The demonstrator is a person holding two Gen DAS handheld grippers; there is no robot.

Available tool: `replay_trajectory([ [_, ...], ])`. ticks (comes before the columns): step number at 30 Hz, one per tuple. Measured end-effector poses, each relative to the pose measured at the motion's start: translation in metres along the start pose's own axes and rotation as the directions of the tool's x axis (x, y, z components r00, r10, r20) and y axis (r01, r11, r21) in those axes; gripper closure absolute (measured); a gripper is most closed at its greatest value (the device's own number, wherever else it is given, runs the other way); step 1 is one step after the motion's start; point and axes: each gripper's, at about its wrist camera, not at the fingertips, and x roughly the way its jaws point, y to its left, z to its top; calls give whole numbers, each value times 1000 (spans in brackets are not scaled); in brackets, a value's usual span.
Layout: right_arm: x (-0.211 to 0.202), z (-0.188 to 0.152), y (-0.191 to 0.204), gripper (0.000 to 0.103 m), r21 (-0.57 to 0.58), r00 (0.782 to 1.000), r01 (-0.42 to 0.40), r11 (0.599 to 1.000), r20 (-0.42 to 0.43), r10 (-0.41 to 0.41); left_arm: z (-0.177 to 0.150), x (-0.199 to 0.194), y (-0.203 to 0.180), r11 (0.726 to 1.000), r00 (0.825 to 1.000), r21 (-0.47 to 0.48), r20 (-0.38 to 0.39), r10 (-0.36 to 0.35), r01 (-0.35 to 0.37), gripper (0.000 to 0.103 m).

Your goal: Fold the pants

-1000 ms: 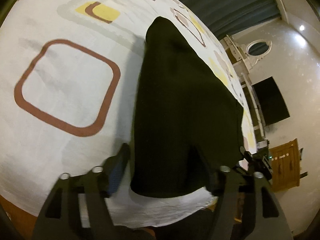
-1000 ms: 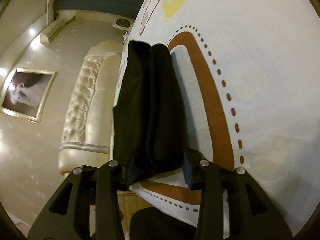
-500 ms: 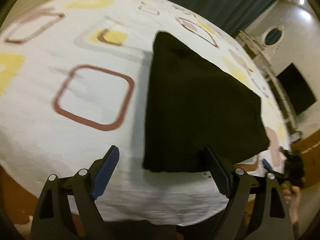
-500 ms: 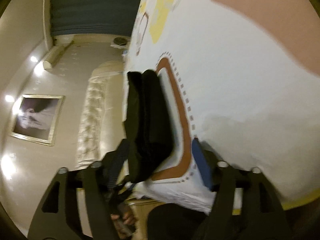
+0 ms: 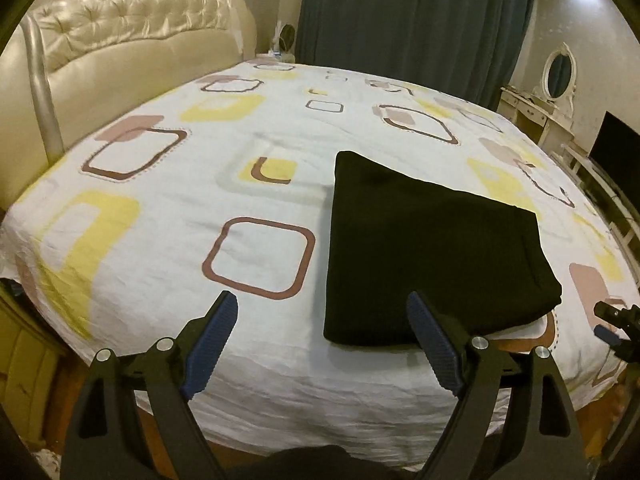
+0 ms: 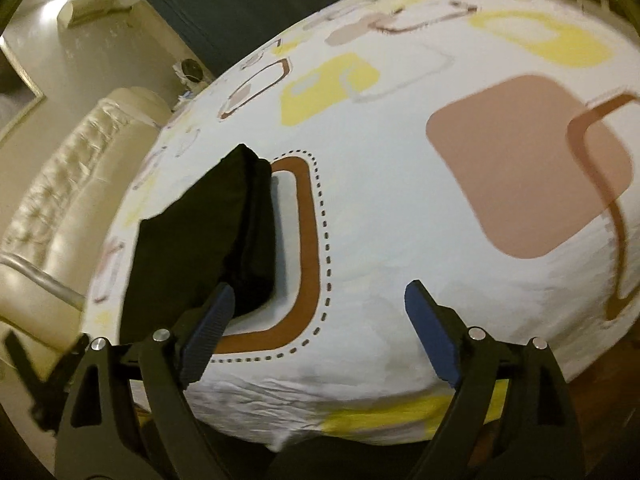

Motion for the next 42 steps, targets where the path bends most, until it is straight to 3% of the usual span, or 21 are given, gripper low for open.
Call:
replay_trajectory([
  [6,-4,-15,36,16,-144,996,86,986,49,-79,-12,-8,-5,1000,1000,24,-6,12,-12,17],
  [13,-9,-32,71,12,-277,994,82,957,86,-61,-18,-9,-9,999,1000,36,-14,-4,4,17],
  [42,7,-52,84,12,-347,996,83,934,49,-70,-21,-2,-28,996,1000,92,-19,-17,19,17],
])
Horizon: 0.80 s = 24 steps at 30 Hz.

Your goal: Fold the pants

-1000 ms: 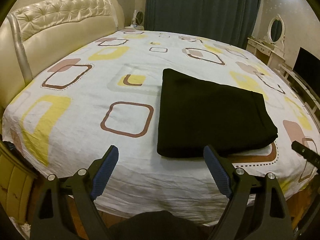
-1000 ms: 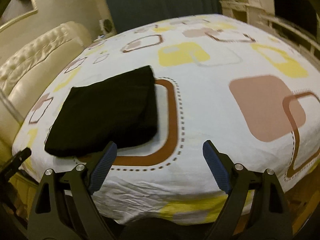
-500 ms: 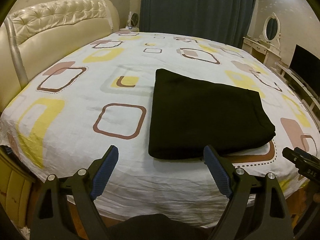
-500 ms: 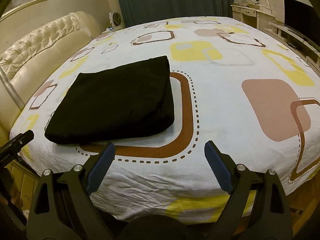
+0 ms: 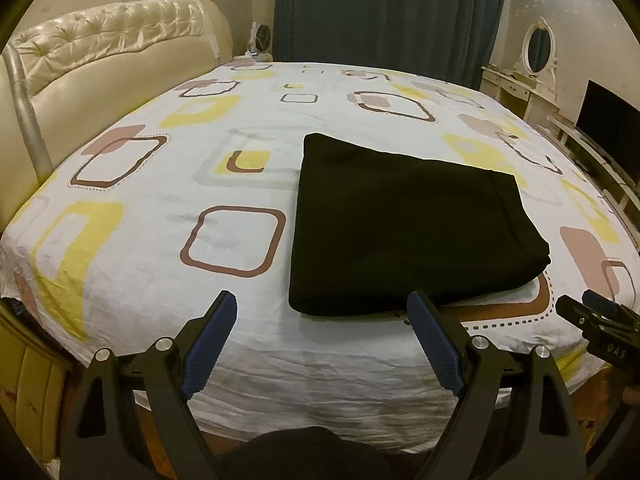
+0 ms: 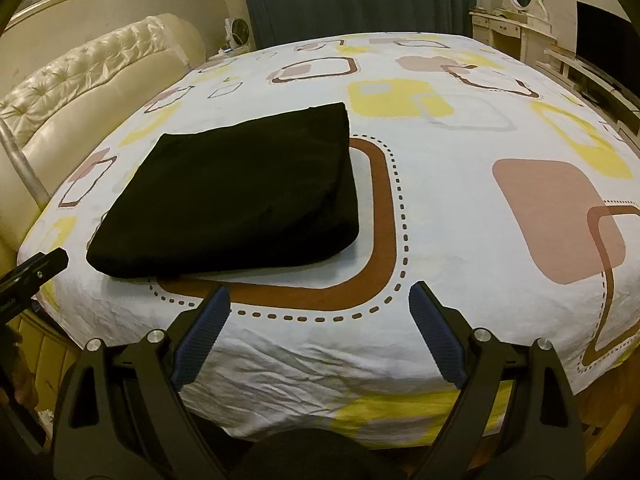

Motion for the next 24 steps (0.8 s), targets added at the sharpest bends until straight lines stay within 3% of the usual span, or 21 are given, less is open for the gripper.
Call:
replay_trajectory([
  [24,4,-5,4,12,-2,1000,1,1000,-18,-1,-1,1,-4,1000,1000,7,-7,29,-29,17],
])
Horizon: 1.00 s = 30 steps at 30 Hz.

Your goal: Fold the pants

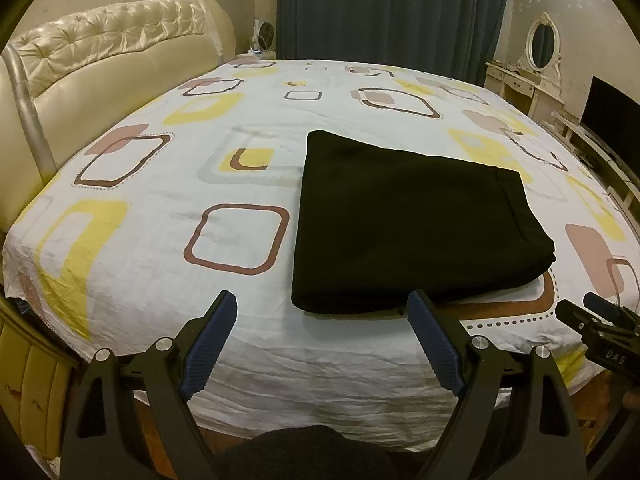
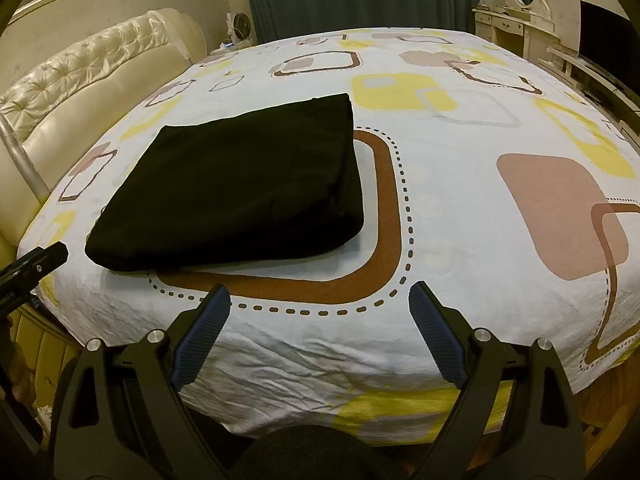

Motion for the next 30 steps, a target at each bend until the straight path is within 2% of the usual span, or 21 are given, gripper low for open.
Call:
replay_trajectory([
  [30,5,-4,3,12,-19,1000,-10,1000,-21,10,3,-3,1,1000,1000,3,15,12,-12,17],
])
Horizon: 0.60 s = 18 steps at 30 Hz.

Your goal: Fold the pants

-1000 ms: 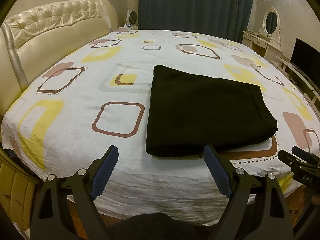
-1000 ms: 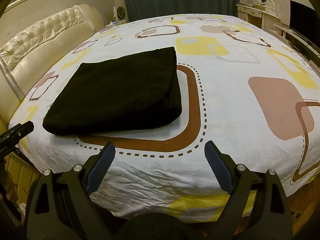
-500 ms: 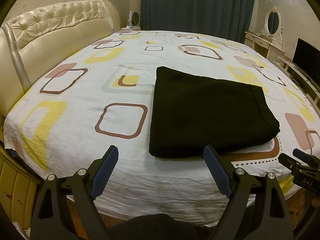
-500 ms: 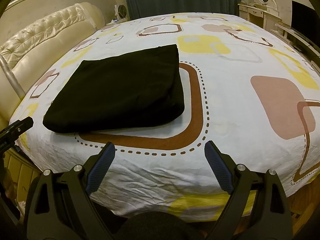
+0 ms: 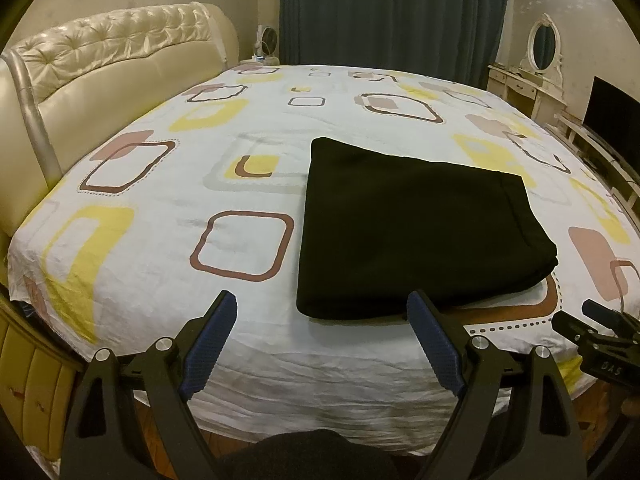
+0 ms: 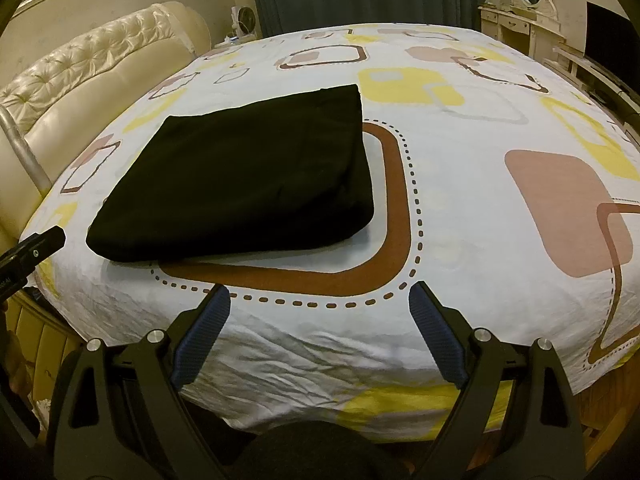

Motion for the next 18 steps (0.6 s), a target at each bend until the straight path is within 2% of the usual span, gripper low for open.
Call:
replay_trajectory([
  [18,1,0,-2,12,-7,1000,-5,1000,-10,5,-1,-1,-3,1000,1000,20,13,1,-1,17],
])
